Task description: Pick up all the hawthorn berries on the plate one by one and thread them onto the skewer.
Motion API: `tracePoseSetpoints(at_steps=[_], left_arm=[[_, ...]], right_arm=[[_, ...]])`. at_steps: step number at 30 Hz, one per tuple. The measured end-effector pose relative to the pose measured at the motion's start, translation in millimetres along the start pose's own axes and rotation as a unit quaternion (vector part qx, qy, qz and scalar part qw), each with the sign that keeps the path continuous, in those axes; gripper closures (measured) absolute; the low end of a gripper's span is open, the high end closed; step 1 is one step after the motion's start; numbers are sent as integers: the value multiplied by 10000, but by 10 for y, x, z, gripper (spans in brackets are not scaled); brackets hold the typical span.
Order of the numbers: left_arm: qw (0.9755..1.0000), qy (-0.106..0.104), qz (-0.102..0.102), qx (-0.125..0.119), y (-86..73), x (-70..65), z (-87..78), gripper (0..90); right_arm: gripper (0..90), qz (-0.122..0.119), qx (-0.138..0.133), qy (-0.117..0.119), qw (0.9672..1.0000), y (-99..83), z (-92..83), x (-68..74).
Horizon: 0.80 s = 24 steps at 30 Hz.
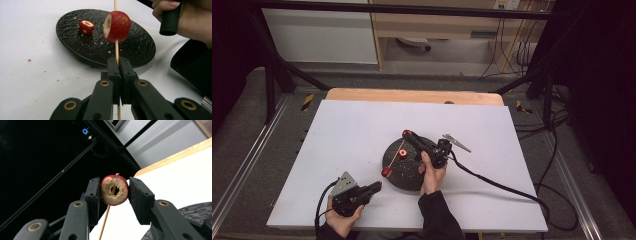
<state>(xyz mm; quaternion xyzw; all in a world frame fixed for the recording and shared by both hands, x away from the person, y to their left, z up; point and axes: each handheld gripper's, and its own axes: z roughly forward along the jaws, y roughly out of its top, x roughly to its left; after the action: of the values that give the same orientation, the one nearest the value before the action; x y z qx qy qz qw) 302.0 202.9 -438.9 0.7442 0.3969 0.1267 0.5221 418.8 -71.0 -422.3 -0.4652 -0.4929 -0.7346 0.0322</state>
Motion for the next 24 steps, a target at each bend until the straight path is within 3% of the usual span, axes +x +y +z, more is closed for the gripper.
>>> tracePoseSetpoints(at_steps=[12,24], left_arm=[[9998,-33,-209,-34,52,-8,102,884],[9998,-48,-192,7,59,-17,140,884]], right_arm=[[627,-60,271,-15,9996,-134,-23,25],[626,-268,738,-37,9969,-386,-127,104]])
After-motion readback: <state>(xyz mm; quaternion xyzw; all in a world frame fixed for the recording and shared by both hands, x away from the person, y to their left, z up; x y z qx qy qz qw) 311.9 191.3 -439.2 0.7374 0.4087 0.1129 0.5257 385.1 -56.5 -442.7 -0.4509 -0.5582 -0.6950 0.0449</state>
